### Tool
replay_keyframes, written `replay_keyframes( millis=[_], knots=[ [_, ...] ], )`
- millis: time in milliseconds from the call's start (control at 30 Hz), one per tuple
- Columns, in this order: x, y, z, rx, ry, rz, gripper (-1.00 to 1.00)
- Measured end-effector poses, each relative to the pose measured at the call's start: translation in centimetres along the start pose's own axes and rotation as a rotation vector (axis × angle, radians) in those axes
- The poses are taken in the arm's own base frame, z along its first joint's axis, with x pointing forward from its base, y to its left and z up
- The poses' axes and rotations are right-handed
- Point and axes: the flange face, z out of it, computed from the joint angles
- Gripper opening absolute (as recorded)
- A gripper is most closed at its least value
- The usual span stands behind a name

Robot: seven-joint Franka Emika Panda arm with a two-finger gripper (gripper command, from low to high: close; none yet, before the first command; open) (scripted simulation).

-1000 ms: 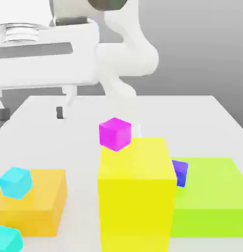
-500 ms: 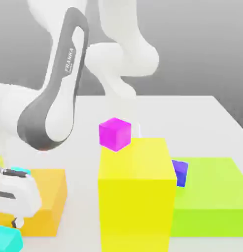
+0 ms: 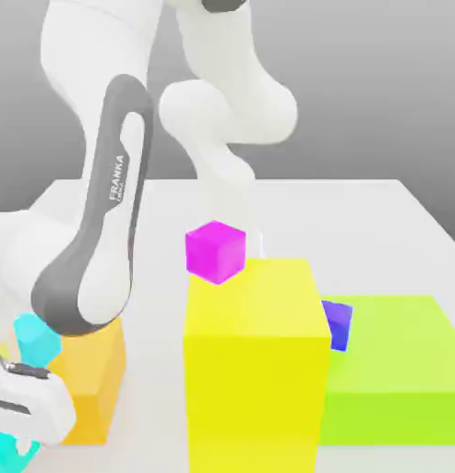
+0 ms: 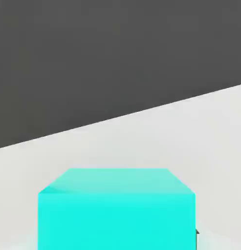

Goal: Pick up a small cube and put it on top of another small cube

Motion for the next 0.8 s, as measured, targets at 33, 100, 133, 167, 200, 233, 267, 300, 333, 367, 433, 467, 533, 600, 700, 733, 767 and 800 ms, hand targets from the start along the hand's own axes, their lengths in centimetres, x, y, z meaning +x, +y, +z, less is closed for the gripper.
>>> replay_keyframes(
  millis=[33, 100, 133, 167, 200, 233, 267, 300, 333, 367, 433, 467, 533, 600, 700, 733, 767, 800],
  knots=[
    [-0.1, 0.0, -1.4, 0.006, 0.0, 0.003, -1.0],
    [-0.3, 0.3, -4.1, 0.017, 0.004, 0.017, -1.0],
    [-0.5, 0.5, -5.4, 0.02, 0.006, 0.026, -1.0],
    [-0.7, 0.8, -6.7, 0.023, 0.01, 0.035, -1.0],
    [-0.9, 1.1, -8.0, 0.025, 0.015, 0.045, -1.0],
    [-1.1, 1.4, -9.3, 0.026, 0.021, 0.055, -1.0],
    [-1.4, 1.8, -10.6, 0.026, 0.028, 0.065, -1.0],
    [-1.7, 2.3, -11.9, 0.025, 0.036, 0.077, -1.0],
    [-2.0, 3.2, -12.8, 0.021, 0.038, 0.109, -1.0],
    [-2.4, 4.1, -13.4, 0.017, 0.038, 0.143, -1.0],
    [-3.5, 6.0, -14.4, 0.007, 0.034, 0.225, -1.0],
    [-4.2, 6.9, -14.8, 0.002, 0.03, 0.265, -1.0],
    [-5.5, 8.4, -14.9, -0.006, 0.017, 0.34, -1.0],
    [-5.9, 8.8, -12.7, -0.008, 0.002, 0.374, -1.0],
    [-6.1, 8.9, -8.5, -0.01, -0.001, 0.383, 1.0],
    [-6.2, 8.9, -8.5, -0.01, -0.001, 0.38, 1.0],
    [-6.2, 8.8, -8.5, -0.01, -0.001, 0.378, 1.0],
    [-6.2, 8.7, -8.5, -0.01, -0.001, 0.377, 1.0]
  ],
)
